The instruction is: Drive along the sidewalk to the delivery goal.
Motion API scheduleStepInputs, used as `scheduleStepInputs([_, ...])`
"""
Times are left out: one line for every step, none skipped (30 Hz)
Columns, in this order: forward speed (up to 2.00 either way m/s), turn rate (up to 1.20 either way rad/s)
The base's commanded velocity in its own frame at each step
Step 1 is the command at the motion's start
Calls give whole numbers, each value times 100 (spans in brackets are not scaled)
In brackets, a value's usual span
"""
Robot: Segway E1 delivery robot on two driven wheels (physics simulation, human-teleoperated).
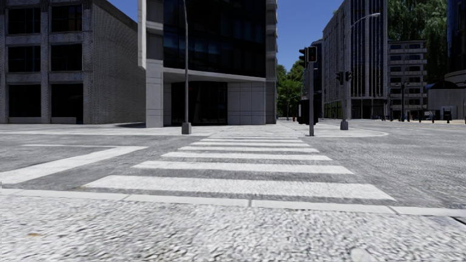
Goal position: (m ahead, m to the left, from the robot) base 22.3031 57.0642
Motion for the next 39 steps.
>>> scheduleStepInputs([200,0])
scheduleStepInputs([200,0])
scheduleStepInputs([200,0])
scheduleStepInputs([200,0])
scheduleStepInputs([200,-14])
scheduleStepInputs([200,-39])
scheduleStepInputs([200,-39])
scheduleStepInputs([200,-64])
scheduleStepInputs([200,-78])
scheduleStepInputs([200,-81])
scheduleStepInputs([200,-42])
scheduleStepInputs([200,-42])
scheduleStepInputs([200,0])
scheduleStepInputs([200,0])
scheduleStepInputs([200,0])
scheduleStepInputs([200,0])
scheduleStepInputs([200,0])
scheduleStepInputs([200,0])
scheduleStepInputs([200,0])
scheduleStepInputs([200,0])
scheduleStepInputs([200,0])
scheduleStepInputs([200,0])
scheduleStepInputs([200,0])
scheduleStepInputs([200,0])
scheduleStepInputs([200,0])
scheduleStepInputs([200,0])
scheduleStepInputs([200,0])
scheduleStepInputs([200,-25])
scheduleStepInputs([200,-77])
scheduleStepInputs([200,-101])
scheduleStepInputs([200,-120])
scheduleStepInputs([200,-120])
scheduleStepInputs([200,-120])
scheduleStepInputs([200,-82])
scheduleStepInputs([200,-2])
scheduleStepInputs([200,0])
scheduleStepInputs([200,0])
scheduleStepInputs([200,0])
scheduleStepInputs([200,0])
